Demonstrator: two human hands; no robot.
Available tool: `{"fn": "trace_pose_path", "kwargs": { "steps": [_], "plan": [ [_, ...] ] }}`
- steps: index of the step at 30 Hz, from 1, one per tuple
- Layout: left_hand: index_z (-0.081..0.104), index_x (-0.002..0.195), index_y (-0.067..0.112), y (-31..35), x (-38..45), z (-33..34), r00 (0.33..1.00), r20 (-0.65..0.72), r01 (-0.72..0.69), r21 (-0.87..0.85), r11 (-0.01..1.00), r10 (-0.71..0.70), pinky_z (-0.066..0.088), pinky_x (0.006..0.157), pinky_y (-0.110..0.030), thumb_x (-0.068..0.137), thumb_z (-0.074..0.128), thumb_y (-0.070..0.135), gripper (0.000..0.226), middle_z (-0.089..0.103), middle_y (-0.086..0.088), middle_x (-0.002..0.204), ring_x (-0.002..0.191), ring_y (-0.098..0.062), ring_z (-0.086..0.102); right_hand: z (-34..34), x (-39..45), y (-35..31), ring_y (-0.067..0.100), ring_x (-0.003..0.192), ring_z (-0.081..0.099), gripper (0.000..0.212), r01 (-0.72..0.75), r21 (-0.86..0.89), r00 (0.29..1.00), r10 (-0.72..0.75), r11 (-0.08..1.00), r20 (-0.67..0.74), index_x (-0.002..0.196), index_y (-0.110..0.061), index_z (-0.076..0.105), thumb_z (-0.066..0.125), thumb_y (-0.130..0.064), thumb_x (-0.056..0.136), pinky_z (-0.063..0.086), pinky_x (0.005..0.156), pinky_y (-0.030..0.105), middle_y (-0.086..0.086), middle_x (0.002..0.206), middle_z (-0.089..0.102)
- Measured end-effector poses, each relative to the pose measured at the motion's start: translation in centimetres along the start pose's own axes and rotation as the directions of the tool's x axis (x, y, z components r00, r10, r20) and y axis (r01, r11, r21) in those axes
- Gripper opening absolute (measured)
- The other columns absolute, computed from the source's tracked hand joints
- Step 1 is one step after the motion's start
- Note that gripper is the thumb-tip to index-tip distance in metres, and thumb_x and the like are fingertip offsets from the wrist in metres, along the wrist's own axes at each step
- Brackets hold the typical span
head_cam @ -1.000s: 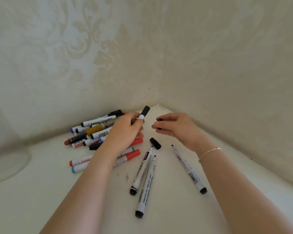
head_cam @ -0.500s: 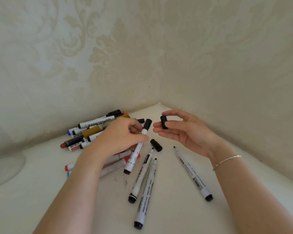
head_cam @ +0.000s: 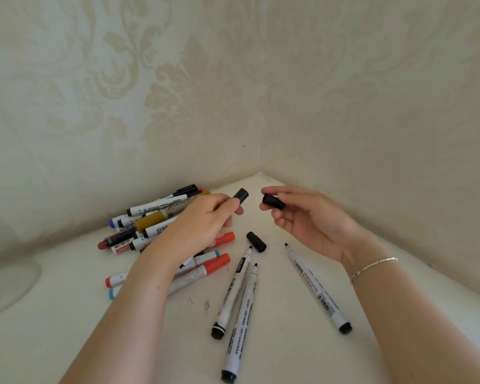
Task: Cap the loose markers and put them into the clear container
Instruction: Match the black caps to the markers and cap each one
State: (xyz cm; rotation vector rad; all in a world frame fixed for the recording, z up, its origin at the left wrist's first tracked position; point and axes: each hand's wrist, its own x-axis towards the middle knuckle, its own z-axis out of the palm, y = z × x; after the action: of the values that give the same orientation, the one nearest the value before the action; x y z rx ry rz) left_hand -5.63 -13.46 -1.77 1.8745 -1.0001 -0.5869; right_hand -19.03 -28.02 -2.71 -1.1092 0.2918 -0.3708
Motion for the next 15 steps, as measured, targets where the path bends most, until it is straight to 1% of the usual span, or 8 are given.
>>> {"fn": "trace_pose_path", "kwargs": {
  "steps": [2,4,7,9,10,12,13,15],
  "plan": [
    [0.064,0.093,0.013,-0.11,0.08,0.16,1.0,-0.019,-0.003,0.043,0.999,0.004,0.034,0.045,-0.024,0.1,0.045,0.03,0.027,0.051,-0.002,0.07,0.046,-0.009,0.039,-0.03,0.02,0.09,0.012,0.062,0.06,0.02,0.011,-0.043,1.0,-0.012,0.999,-0.02,0.104,0.001,0.066,0.052,0.001,0.091,0.052,0.063,0.019,0.016,0.087,0.068],
    [0.063,0.09,0.013,-0.21,0.13,0.22,0.999,-0.035,-0.024,0.09,0.996,0.028,0.039,0.043,-0.022,0.1,0.046,0.031,0.026,0.056,-0.002,0.066,0.044,-0.008,0.047,-0.01,0.01,0.15,0.012,0.061,0.062,0.016,0.013,-0.076,0.999,-0.016,0.997,-0.048,0.1,0.002,0.066,0.055,0.003,0.088,0.053,0.062,0.018,0.015,0.085,0.069],
    [0.061,0.088,0.012,-0.24,0.09,0.33,0.998,-0.051,-0.036,0.129,0.991,0.043,0.041,0.041,-0.016,0.099,0.048,0.031,0.025,0.059,0.001,0.06,0.037,-0.002,0.049,0.28,-0.09,0.18,0.013,0.056,0.063,0.015,-0.01,-0.128,0.998,0.002,0.992,-0.066,0.099,0.002,0.065,0.056,-0.007,0.092,0.054,0.057,0.019,0.014,0.079,0.07],
    [0.06,0.096,0.011,-0.25,0.07,0.47,0.998,-0.043,-0.043,0.101,0.994,0.048,0.044,0.042,-0.018,0.099,0.049,0.027,0.019,0.063,0.0,0.063,0.039,-0.003,0.054,0.4,-0.09,0.22,0.014,0.053,0.061,0.02,-0.013,-0.169,0.998,0.001,0.986,-0.069,0.103,0.0,0.066,0.054,-0.014,0.094,0.052,0.053,0.021,0.012,0.075,0.069],
    [0.059,0.102,0.011,-0.3,0.07,0.52,0.998,-0.031,-0.045,0.069,0.997,0.048,0.048,0.044,-0.021,0.099,0.05,0.024,0.016,0.065,-0.002,0.065,0.043,-0.006,0.058,0.4,-0.07,0.22,0.014,0.052,0.06,0.021,-0.009,-0.183,0.997,-0.004,0.983,-0.072,0.104,-0.002,0.067,0.054,-0.016,0.095,0.051,0.052,0.021,0.011,0.073,0.068],
    [0.055,0.111,0.022,-0.4,0.02,0.62,0.999,0.005,-0.036,0.031,0.999,0.036,0.052,0.05,-0.027,0.098,0.051,0.024,0.013,0.07,-0.004,0.067,0.051,-0.015,0.066,0.26,-0.06,0.16,0.014,0.05,0.059,0.021,-0.006,-0.2,0.996,-0.011,0.98,-0.084,0.102,-0.003,0.068,0.054,-0.016,0.094,0.05,0.051,0.02,0.011,0.071,0.066],
    [0.054,0.111,0.027,-0.49,-0.01,0.69,0.999,0.019,-0.034,0.061,0.998,0.032,0.054,0.055,-0.029,0.098,0.052,0.026,0.014,0.072,-0.003,0.068,0.055,-0.016,0.068,0.15,-0.06,0.12,0.013,0.051,0.059,0.02,-0.009,-0.203,0.996,-0.01,0.979,-0.091,0.102,-0.002,0.068,0.056,-0.015,0.094,0.051,0.052,0.02,0.012,0.074,0.067],
    [0.056,0.106,0.033,-0.67,-0.04,0.76,0.998,0.03,-0.054,0.234,0.971,0.048,0.055,0.065,-0.031,0.095,0.054,0.033,0.011,0.073,0.005,0.069,0.061,-0.012,0.068,-0.17,-0.01,0.09,0.012,0.057,0.063,0.018,-0.022,-0.2,0.995,0.001,0.98,-0.104,0.103,0.0,0.068,0.057,-0.009,0.092,0.054,0.056,0.019,0.016,0.084,0.07]
  ]
}}
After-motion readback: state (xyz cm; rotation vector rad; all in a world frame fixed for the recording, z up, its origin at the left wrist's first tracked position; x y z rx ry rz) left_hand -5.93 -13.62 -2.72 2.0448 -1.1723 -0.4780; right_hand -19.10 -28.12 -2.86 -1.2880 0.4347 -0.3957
